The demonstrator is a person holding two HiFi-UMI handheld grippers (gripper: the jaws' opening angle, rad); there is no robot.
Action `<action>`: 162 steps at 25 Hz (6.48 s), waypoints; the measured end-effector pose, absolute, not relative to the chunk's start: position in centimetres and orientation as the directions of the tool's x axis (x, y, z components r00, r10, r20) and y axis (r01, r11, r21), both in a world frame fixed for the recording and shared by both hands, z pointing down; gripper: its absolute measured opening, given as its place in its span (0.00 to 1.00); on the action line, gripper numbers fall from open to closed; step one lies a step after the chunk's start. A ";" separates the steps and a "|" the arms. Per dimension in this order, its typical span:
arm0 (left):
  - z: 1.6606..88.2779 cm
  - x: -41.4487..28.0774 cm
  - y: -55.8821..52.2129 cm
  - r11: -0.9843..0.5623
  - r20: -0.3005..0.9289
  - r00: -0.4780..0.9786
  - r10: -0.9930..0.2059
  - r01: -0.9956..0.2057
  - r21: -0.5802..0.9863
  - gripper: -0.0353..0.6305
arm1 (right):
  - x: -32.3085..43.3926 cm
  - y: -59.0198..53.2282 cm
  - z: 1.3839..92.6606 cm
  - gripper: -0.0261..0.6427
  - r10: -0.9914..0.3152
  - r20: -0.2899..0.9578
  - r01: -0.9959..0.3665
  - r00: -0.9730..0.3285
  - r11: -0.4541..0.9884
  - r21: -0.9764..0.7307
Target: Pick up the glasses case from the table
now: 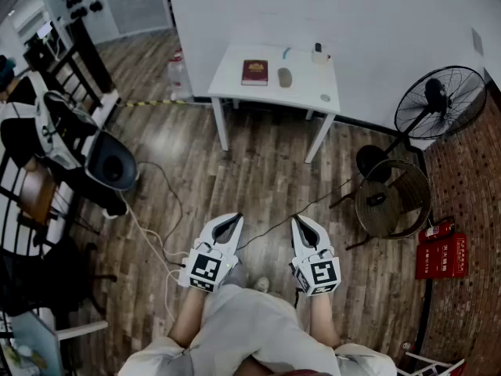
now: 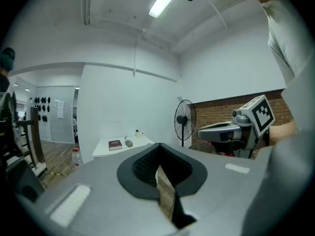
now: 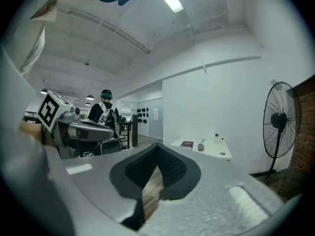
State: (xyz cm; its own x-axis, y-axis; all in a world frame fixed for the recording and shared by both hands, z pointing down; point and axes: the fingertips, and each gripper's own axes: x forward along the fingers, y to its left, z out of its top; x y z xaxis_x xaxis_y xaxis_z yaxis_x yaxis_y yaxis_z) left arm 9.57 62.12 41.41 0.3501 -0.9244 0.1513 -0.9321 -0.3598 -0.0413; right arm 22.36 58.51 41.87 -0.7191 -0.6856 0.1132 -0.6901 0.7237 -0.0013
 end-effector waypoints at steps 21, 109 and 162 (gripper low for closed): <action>39.9 2.4 43.6 -0.407 0.095 0.402 -0.911 -0.913 -0.034 0.08 | 15.0 41.0 41.0 0.05 -0.734 0.096 -0.738 -0.672 0.675 0.000; 43.9 -4.8 -13.4 -0.379 0.202 0.372 -0.906 -0.926 0.007 0.08 | 6.0 -15.7 44.9 0.05 -0.670 0.186 -0.689 -0.719 0.723 -0.060; 60.4 -3.9 -29.7 -0.701 0.505 0.694 -0.512 -0.678 0.222 0.08 | 3.5 -30.2 68.3 0.53 -0.546 0.754 -0.842 -0.364 0.540 -0.016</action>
State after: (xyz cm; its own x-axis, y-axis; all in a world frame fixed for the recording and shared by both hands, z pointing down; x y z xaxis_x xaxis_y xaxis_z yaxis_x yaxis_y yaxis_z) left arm -3.87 -29.74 60.39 0.6943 -0.5125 0.5052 -0.6783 -0.7006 0.2216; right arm 3.54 -30.17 68.34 -0.3645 -0.5459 0.7544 -0.8415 0.5400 -0.0159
